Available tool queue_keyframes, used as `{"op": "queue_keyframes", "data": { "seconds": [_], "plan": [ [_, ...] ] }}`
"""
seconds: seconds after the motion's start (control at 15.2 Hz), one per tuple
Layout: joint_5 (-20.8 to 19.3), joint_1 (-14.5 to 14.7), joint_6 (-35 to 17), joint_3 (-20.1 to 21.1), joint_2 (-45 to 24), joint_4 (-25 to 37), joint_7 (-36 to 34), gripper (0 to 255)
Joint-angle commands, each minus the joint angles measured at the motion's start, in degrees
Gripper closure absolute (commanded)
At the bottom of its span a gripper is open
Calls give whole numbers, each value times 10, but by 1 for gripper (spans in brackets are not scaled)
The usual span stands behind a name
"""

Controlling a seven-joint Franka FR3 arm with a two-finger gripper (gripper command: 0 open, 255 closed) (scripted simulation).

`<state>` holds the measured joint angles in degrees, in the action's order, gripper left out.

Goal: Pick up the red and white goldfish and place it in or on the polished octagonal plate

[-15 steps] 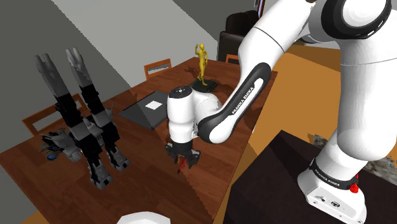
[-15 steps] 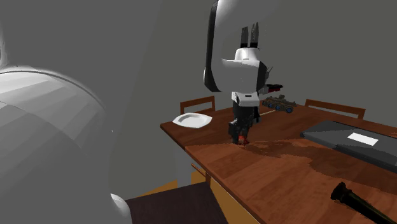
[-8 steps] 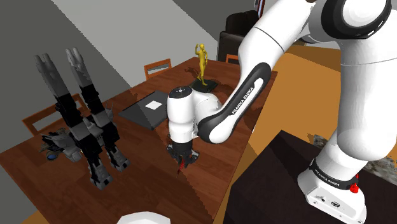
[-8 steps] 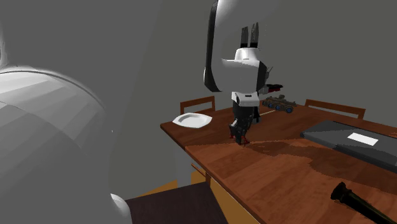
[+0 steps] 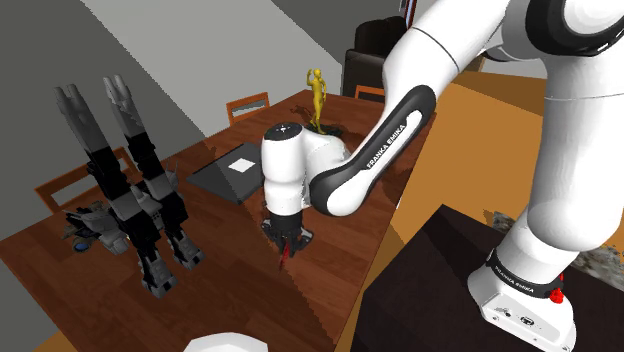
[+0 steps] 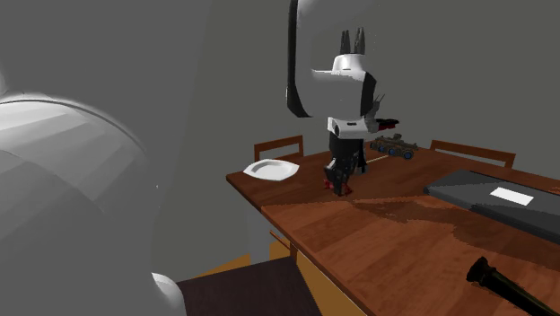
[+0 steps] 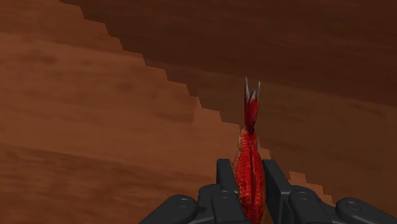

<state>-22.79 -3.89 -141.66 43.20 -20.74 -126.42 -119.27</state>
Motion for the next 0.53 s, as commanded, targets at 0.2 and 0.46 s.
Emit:
{"op": "queue_keyframes", "data": {
  "seconds": [0.2,0.46],
  "plan": [
    [37,-19,27,25,32,3,24,255],
    [68,-34,50,43,58,8,46,255]
  ]
}}
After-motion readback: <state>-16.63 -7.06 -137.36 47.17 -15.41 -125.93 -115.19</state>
